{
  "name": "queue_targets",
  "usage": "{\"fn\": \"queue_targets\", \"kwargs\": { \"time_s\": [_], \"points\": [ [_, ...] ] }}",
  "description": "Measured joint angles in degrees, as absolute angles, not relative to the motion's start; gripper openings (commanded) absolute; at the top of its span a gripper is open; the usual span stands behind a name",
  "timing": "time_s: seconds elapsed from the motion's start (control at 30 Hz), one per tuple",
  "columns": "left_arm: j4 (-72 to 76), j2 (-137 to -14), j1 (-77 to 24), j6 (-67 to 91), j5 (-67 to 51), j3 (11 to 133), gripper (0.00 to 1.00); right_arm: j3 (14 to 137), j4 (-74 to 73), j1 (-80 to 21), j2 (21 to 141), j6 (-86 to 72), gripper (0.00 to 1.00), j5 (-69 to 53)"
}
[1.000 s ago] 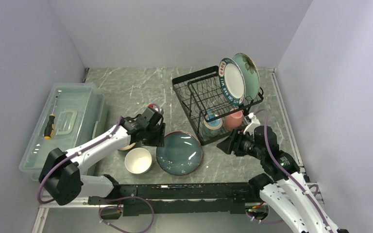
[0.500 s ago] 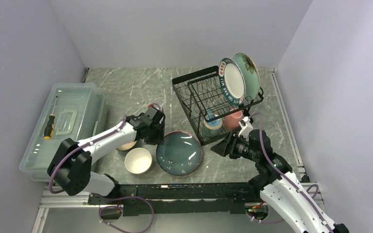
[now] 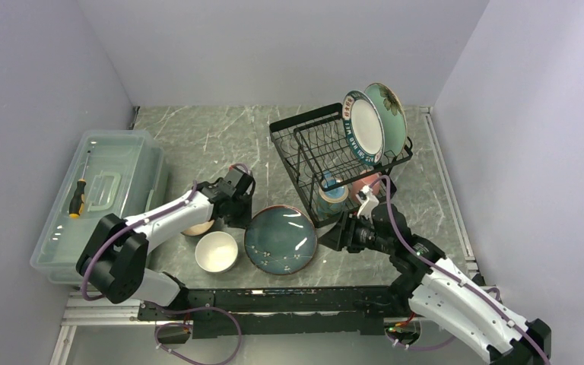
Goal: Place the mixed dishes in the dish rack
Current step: Pick up the plate at the center of the board.
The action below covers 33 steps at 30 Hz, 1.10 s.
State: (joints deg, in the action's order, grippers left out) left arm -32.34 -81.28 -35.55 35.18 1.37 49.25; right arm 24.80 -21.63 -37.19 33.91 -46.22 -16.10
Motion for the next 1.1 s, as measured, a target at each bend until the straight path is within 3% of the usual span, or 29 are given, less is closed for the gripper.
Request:
{"fn": "queue_targets", "kwargs": {
  "time_s": [0.5,1.1],
  "points": [
    [-30.7,-81.3,-35.4,35.2,-1.2,48.0,0.11,24.7,-19.6,-40.5,35.6,-47.2,0.57,-11.9],
    [-28.6,-83.7,-36.4,35.2,-3.2,48.0,0.02,22.8,-20.9,-40.8,35.7,-47.2,0.61,-6.9]
  ]
}}
